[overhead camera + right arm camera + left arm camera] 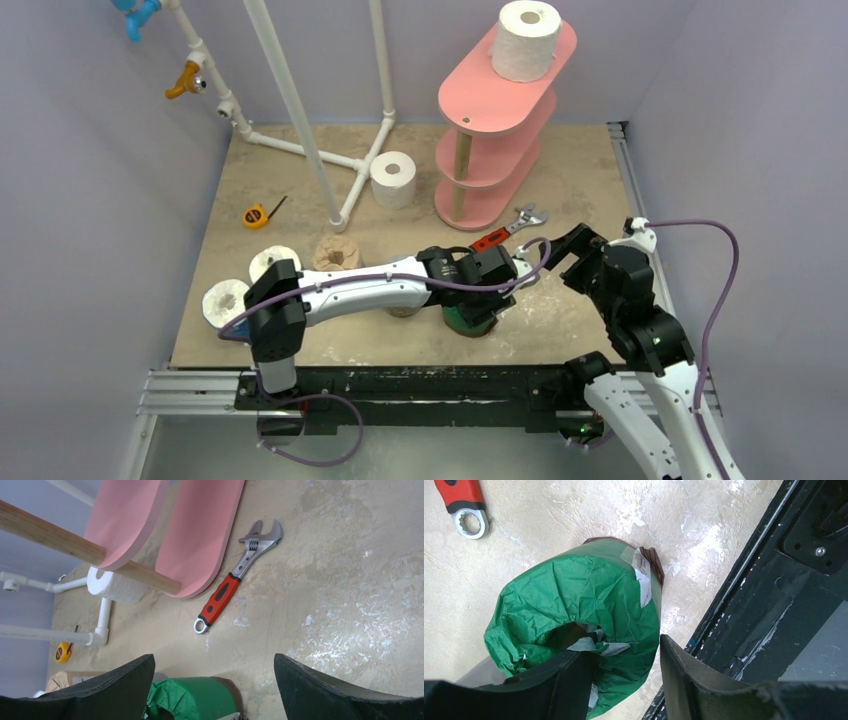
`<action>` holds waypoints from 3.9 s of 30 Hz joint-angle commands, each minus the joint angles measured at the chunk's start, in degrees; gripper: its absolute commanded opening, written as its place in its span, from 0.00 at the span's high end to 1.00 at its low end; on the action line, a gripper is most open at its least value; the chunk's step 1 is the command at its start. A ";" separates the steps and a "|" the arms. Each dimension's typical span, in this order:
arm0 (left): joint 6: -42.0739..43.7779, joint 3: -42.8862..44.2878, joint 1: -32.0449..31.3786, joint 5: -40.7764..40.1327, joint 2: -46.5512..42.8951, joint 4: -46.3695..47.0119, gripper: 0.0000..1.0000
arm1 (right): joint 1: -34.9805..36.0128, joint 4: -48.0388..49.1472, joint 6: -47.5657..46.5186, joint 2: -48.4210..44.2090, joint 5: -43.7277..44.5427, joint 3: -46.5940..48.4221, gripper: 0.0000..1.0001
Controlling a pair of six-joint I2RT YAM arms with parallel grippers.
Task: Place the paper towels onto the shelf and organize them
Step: Adjust the paper towel at the center of the board, then pick up the paper towel from the center of the board, then place the paper towel on the shelf.
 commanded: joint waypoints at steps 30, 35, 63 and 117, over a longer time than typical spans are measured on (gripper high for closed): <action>-22.23 -36.67 -0.08 -22.57 -62.79 16.56 0.26 | 7.07 6.23 -15.55 16.91 -28.65 -1.36 0.08; -24.16 -40.89 -0.08 -25.03 -67.19 17.89 0.26 | 14.22 7.18 -12.93 20.76 -22.66 -1.49 0.10; -25.73 -47.69 -0.08 -29.82 -77.28 14.70 0.25 | 18.12 10.91 -11.48 31.92 -16.57 -3.46 0.29; -24.85 -47.72 -0.08 -31.50 -85.34 9.15 0.25 | -3.13 2.76 -12.98 45.62 -12.21 40.76 0.61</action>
